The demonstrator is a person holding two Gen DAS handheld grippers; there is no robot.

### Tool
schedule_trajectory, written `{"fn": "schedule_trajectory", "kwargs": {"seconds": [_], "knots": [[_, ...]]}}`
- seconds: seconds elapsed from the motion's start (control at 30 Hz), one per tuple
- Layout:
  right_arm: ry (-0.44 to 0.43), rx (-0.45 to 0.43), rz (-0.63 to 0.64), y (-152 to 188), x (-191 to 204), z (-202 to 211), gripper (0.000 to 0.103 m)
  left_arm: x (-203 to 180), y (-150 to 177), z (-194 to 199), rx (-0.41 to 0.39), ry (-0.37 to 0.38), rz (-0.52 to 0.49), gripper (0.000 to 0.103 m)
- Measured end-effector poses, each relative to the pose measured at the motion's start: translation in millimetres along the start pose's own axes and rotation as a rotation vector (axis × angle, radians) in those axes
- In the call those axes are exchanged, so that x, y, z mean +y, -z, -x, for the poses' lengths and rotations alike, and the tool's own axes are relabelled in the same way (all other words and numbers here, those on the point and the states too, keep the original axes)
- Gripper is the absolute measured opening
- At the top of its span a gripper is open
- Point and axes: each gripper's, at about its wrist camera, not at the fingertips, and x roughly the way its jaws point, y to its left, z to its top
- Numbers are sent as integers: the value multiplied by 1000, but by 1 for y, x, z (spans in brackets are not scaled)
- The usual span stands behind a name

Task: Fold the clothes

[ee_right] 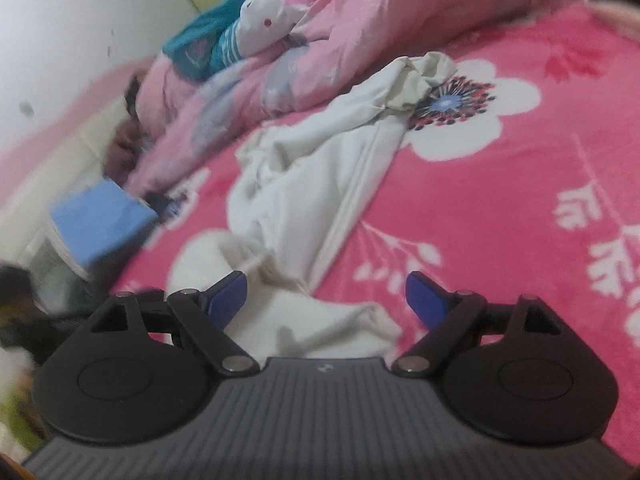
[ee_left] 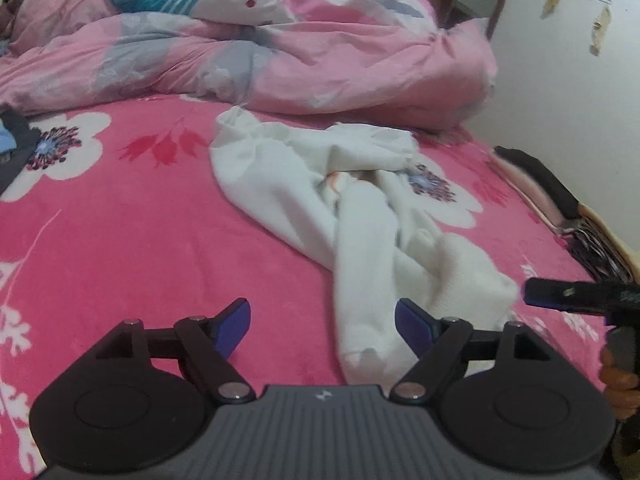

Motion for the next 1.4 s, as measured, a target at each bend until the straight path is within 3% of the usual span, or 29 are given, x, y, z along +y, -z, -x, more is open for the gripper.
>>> {"fn": "schedule_trajectory", "kwargs": {"seconds": [0.17,0.27,0.33,0.5,0.67,0.7,0.77,0.8,0.83,0.93,1.1,1.2,1.23,1.37,1.4], "knots": [[-42,-68,40,-14,7,3,84,-6,-15,4,-46,-87,-60,81],[-135,-104,155,-21,28,1,84,0,-30,-11,-52,-147,-47,83],[-165,-77,251,-20,44,-9,84,6,-41,-28,-41,-189,-26,83],[-155,-47,512,-3,82,-34,84,16,-63,-65,-14,-198,-16,83],[-192,-12,627,19,89,-46,85,15,-71,-93,10,-201,-47,83],[-180,-4,636,21,88,-48,82,16,-71,-96,15,-201,-41,83],[-155,14,652,27,86,-53,67,17,-70,-103,26,-201,-28,83],[-142,17,648,26,85,-54,52,18,-70,-107,31,-201,-22,82],[-145,14,622,22,81,-52,41,18,-70,-111,36,-201,-16,77],[-174,-10,492,9,65,-44,30,20,-69,-121,51,-201,3,71],[-272,-98,132,-16,5,-14,29,18,-70,-123,60,-216,-9,72],[-321,-152,-117,-29,-40,-3,29,14,-70,-123,73,-234,-20,85],[-303,-150,-173,-29,-50,-6,29,11,-69,-126,89,-244,-40,89],[-225,-118,-335,-21,-82,-19,29,1,-65,-138,83,-303,-121,87],[-205,-104,-361,-18,-87,-23,29,1,-66,-139,74,-306,-110,78]]}}
